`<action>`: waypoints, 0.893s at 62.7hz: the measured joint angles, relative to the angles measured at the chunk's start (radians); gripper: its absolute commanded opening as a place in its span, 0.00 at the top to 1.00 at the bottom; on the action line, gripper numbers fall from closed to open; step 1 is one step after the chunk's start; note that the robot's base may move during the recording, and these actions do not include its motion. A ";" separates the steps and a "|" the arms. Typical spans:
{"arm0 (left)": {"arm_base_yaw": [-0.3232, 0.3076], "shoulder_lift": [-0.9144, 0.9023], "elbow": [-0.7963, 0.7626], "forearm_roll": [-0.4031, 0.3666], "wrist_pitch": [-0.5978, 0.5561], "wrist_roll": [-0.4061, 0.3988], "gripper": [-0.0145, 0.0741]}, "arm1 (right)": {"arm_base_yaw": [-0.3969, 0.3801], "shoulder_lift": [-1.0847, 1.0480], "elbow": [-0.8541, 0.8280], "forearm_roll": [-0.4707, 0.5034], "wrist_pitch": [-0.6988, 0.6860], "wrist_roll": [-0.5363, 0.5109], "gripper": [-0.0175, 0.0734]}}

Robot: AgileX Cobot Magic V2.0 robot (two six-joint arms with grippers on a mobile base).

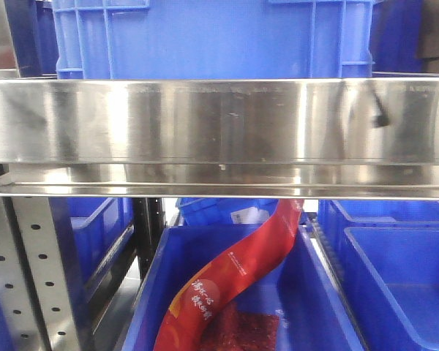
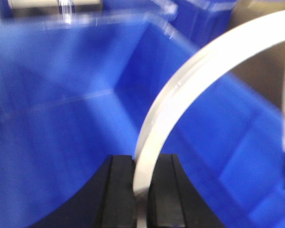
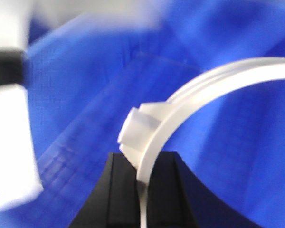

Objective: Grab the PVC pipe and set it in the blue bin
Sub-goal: 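Open both grippers to drop the white pieces into the blue bin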

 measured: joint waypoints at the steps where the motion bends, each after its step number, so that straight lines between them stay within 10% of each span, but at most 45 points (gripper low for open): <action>1: 0.000 0.003 0.000 0.000 -0.003 0.000 0.96 | 0.000 0.004 0.000 0.000 0.000 0.000 0.99; 12: 0.000 0.013 0.000 0.000 -0.020 -0.002 0.87 | 0.000 0.029 -0.002 0.000 0.002 -0.002 0.93; 32: 0.000 0.013 -0.002 0.000 -0.028 -0.002 0.44 | 0.000 0.031 -0.008 0.000 0.011 -0.002 0.44; 46: 0.000 0.013 -0.002 0.000 -0.032 -0.004 0.50 | 0.000 0.031 -0.008 0.000 0.023 -0.002 0.54; 56: 0.000 -0.015 -0.004 0.000 -0.014 -0.005 0.81 | 0.000 0.017 -0.009 0.011 0.038 -0.002 0.80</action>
